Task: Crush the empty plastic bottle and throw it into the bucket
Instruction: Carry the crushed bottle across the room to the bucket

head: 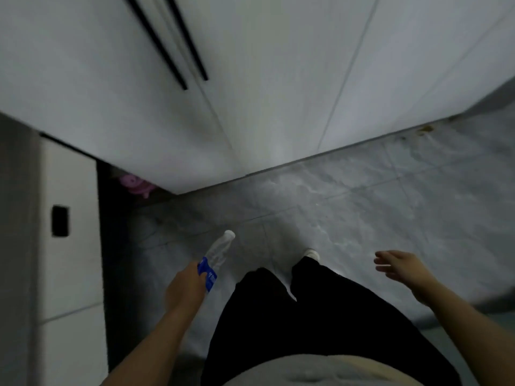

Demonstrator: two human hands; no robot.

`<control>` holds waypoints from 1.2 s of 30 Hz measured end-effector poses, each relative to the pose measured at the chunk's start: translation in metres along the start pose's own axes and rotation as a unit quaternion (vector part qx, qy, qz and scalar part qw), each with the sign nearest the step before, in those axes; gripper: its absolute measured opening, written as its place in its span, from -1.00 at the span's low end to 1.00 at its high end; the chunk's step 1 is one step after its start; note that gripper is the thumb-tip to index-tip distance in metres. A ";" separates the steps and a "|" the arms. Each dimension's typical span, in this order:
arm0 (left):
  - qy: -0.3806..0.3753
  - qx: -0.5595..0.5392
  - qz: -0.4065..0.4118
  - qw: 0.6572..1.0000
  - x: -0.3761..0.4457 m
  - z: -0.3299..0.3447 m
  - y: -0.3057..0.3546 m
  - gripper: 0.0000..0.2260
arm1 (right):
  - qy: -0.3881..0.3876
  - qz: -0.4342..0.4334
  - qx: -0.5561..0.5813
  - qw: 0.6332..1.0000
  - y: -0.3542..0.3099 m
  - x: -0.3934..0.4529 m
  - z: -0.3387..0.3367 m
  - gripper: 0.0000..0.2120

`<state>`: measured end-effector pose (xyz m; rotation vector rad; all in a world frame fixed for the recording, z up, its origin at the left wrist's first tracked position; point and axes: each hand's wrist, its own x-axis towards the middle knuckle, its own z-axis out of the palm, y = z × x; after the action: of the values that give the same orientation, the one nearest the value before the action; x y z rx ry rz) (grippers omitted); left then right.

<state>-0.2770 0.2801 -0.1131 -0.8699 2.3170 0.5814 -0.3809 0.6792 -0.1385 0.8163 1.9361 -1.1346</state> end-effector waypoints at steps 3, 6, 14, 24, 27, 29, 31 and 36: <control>-0.017 0.063 0.030 0.997 0.013 0.002 0.042 -0.79 | 0.029 0.004 0.054 0.998 0.013 0.004 -0.026 -0.72; -0.020 0.127 0.086 0.988 0.025 0.002 0.081 -0.78 | 0.053 0.027 0.109 0.992 0.030 0.005 -0.043 -0.70; -0.066 0.233 0.227 0.943 0.074 -0.002 0.177 -0.82 | 0.146 0.136 0.226 0.953 0.105 -0.022 -0.047 -0.73; -0.085 0.357 0.337 0.867 0.105 0.017 0.302 -0.84 | 0.209 0.273 0.398 0.851 0.185 -0.078 0.007 -0.71; -0.096 0.376 0.363 0.847 0.100 0.035 0.339 -0.83 | 0.228 0.287 0.393 0.843 0.200 -0.078 0.012 -0.71; -0.102 0.390 0.368 0.838 0.094 0.049 0.363 -0.82 | 0.224 0.278 0.392 0.848 0.206 -0.073 0.003 -0.74; -0.108 0.397 0.369 0.833 0.086 0.065 0.388 -0.82 | 0.226 0.277 0.408 0.840 0.213 -0.063 -0.020 -0.74; -0.125 0.391 0.354 0.840 0.058 0.103 0.439 -0.86 | 0.257 0.261 0.477 0.799 0.231 -0.035 -0.105 -0.70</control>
<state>-0.5808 0.6169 -0.1435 0.4447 2.2590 -0.0293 -0.2056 0.8627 -0.1737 2.2343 1.2167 -1.6162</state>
